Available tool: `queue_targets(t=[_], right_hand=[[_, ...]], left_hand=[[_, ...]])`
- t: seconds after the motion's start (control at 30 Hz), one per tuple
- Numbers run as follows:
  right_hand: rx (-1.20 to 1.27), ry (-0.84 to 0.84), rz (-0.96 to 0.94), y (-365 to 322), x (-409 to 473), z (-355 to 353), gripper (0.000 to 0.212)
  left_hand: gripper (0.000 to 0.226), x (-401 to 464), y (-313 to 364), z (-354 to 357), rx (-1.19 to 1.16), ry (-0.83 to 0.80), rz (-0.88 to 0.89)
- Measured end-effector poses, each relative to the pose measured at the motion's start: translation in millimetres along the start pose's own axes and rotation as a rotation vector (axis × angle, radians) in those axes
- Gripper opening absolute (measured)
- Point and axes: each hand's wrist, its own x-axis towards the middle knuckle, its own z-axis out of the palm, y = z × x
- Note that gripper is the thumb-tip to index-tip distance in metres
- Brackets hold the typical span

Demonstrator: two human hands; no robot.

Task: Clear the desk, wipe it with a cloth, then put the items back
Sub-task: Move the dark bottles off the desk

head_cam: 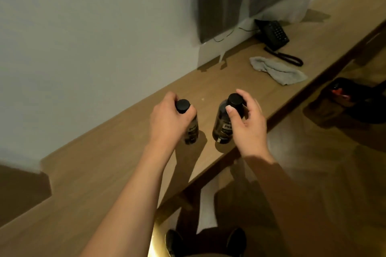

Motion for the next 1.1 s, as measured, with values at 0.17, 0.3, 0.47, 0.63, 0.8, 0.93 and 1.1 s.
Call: queue_targets(t=[0.17,0.3,0.47,0.63,0.8,0.93,1.1], right_hand=[[-0.011,0.13,-0.018,24.2,8.6,-82.7,0.04],[-0.023,0.239,-0.045,43.7,12.9,-139.1,0.04],[-0.004,0.358,-0.032,64.1,13.2,-201.9,0.042],[-0.001,0.469,-0.005,76.2,14.1,-253.5,0.042],[-0.009,0.548,0.024,92.2,28.7,-301.3,0.046],[-0.043,0.608,0.022,108.4,52.7,-336.4,0.043],[-0.189,0.696,0.058,127.8,103.4,-377.5,0.041]], left_hand=[[0.025,-10.5,72.0,58.5,-0.022,-0.084,0.074],[0.024,-17.9,120.3,97.4,-0.046,-0.128,0.163],[0.025,-26.1,176.6,137.4,-0.079,-0.227,0.253],[0.026,-31.1,227.0,174.6,-0.099,-0.331,0.332],[0.027,-29.2,275.3,219.1,-0.132,-0.418,0.408],[0.023,-15.6,310.3,260.0,-0.167,-0.47,0.462],[0.024,19.3,355.3,318.2,-0.199,-0.529,0.517]])
